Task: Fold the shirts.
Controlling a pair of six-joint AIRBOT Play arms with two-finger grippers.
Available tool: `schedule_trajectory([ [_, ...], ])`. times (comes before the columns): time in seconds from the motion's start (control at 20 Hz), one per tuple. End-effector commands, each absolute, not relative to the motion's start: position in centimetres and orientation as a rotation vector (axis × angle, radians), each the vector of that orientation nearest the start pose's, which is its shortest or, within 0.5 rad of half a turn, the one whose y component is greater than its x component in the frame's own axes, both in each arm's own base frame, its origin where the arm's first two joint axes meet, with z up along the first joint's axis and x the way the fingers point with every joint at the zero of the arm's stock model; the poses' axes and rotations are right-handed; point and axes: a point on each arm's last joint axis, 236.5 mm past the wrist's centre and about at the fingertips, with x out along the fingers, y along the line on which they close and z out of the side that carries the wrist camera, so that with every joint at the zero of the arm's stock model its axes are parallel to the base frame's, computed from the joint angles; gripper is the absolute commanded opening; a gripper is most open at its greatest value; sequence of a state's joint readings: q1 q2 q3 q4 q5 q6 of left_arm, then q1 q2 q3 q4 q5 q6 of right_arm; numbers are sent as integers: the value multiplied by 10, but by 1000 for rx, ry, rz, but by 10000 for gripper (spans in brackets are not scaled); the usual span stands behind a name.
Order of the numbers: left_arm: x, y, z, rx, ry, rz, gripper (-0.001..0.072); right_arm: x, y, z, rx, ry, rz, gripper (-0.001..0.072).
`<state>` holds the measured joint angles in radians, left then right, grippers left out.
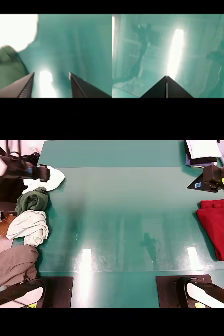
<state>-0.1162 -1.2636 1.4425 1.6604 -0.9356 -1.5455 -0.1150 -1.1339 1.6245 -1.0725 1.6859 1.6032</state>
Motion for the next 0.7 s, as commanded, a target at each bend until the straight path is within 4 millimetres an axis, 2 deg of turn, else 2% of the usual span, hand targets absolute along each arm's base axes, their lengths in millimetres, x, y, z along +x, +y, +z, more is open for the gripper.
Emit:
schedule_trajectory([
  [0.0,543,-21,102,283,729,-12,533,314,77,208,330,1209,361,19],
  [0.15,579,2,29,227,836,41,539,314,78,208,333,1209,367,19],
  [0.2,589,11,16,208,844,59,636,314,78,208,333,1209,367,19],
  [0.25,597,19,8,189,846,77,684,314,78,208,333,1209,367,19],
  [0.35,610,28,-3,181,841,88,686,315,78,209,334,1204,366,19],
  [0.55,625,27,-23,189,813,76,684,317,79,210,332,1192,368,19],
  [0.6,627,27,-31,193,817,73,673,317,81,210,329,1190,372,19],
  [0.65,627,26,-40,193,830,71,595,317,83,210,325,1192,378,19],
])
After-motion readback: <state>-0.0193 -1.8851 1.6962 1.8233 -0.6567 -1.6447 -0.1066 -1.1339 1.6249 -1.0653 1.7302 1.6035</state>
